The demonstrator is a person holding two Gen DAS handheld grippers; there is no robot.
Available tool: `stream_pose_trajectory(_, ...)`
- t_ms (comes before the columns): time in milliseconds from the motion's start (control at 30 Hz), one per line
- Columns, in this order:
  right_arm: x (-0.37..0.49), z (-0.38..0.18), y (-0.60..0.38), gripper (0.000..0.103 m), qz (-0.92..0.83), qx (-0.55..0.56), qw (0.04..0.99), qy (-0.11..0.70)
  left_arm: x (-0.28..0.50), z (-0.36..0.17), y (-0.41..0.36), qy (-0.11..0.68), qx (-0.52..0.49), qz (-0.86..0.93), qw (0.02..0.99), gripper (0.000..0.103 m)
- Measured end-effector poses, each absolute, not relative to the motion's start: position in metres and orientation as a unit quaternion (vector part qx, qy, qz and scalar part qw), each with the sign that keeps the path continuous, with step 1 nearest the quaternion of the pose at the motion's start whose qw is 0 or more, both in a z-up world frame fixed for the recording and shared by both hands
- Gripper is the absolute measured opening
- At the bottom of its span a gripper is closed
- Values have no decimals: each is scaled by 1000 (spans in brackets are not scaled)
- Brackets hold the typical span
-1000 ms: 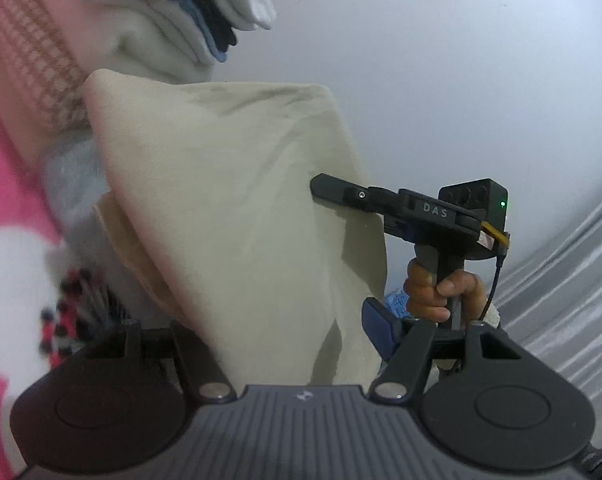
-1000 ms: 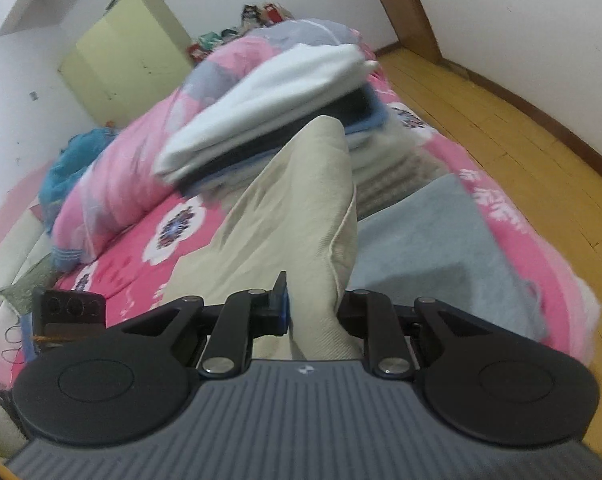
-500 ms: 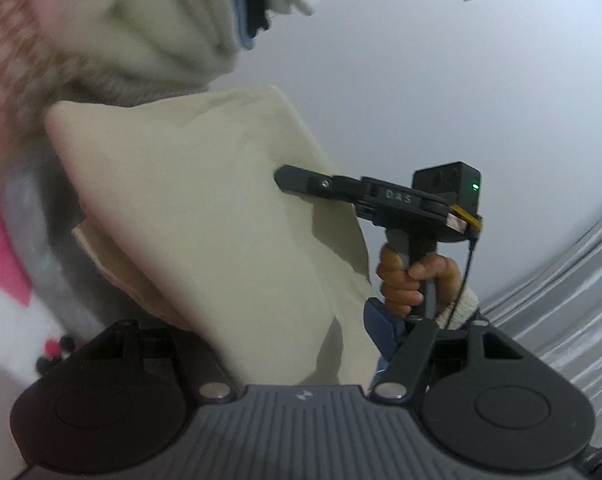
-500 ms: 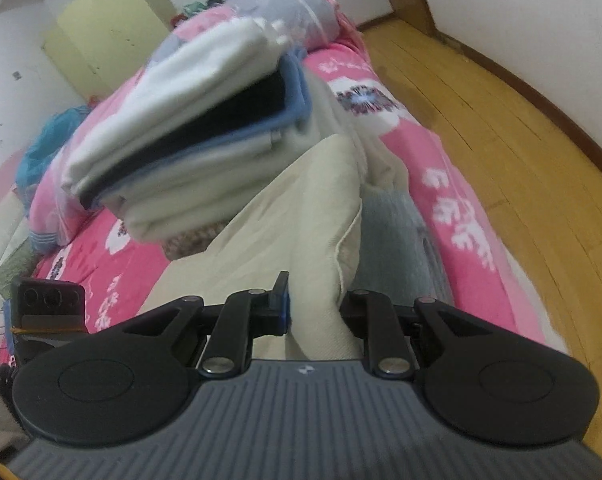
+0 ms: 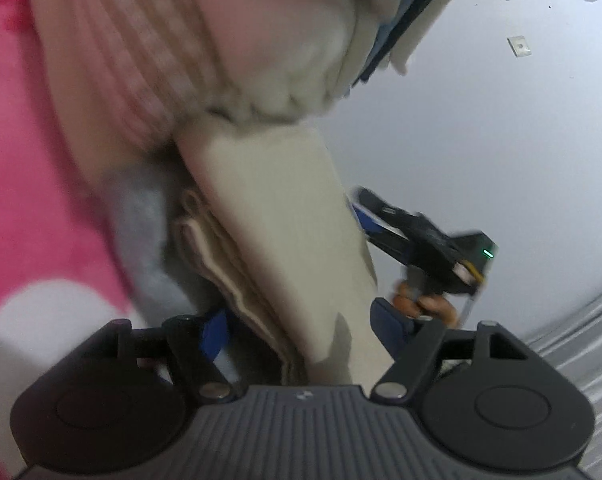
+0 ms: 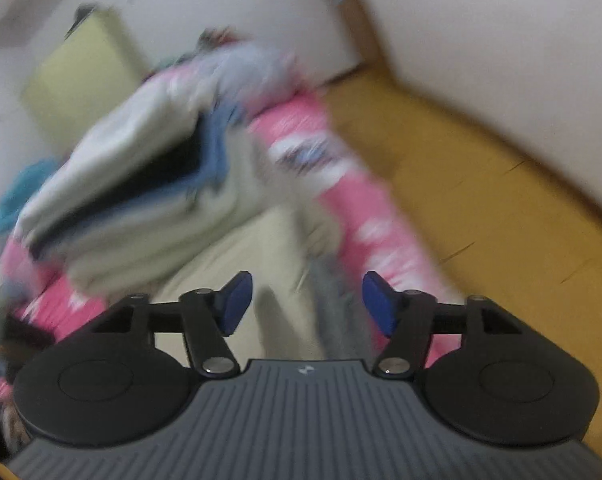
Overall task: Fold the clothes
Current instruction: 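Lift the khaki bundle with both grippers toward the clothes stack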
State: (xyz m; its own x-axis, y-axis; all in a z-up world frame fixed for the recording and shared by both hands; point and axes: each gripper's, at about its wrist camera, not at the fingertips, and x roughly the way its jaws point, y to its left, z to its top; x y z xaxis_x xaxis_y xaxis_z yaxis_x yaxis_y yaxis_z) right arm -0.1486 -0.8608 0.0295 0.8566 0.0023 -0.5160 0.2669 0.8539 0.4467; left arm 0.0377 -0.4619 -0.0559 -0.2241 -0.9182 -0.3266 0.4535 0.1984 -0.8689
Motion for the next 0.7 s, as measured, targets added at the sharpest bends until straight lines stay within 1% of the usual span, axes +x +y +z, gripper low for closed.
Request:
stream_pose_trajectory(100, -193, 53, -834, 61, -100, 252, 946, 180, 24, -33, -433, 464, -179, -581, 645, 71)
stream_pose_trajectory(167, -221, 63, -800, 58, -124, 216, 958, 143, 7, -13, -416, 409, -139, -586, 686, 67)
stream_pose_trajectory(200, -234, 67, -783, 54, -134, 197, 963, 126, 1, -3, -417, 379, -118, -595, 699, 67)
stream_pose_trajectory(233, -243, 66, -763, 47, -140, 174, 967, 120, -5, 7, -420, 348, -98, -605, 709, 67)
stream_pose_trajectory(300, -254, 59, -729, 40, -144, 136, 974, 111, -18, 21, -429, 297, -54, -621, 723, 68)
stream_pose_trajectory(400, -250, 23, -690, 39, -141, 80, 980, 115, -30, 3, -462, 283, 23, -618, 734, 68)
stream_pose_trajectory(467, -234, -26, -675, 40, -147, 29, 978, 147, -36, -22, -486, 279, 71, -604, 743, 68)
stream_pose_trajectory(500, -228, -47, -668, 40, -150, 7, 976, 157, -39, -28, -486, 269, 80, -605, 745, 69)
stream_pose_trajectory(533, -230, -55, -666, 40, -154, 3, 978, 140, -43, -29, -482, 255, 85, -608, 747, 69)
stream_pose_trajectory(567, -232, -59, -665, 40, -157, 2, 979, 128, -45, -25, -479, 251, 91, -608, 747, 70)
stream_pose_trajectory(633, -233, -38, -669, 39, -156, 9, 978, 138, -47, -15, -472, 249, 91, -608, 748, 71)
stream_pose_trajectory(700, -239, -16, -669, 39, -166, 7, 981, 98, -48, -5, -462, 226, 83, -612, 753, 74)
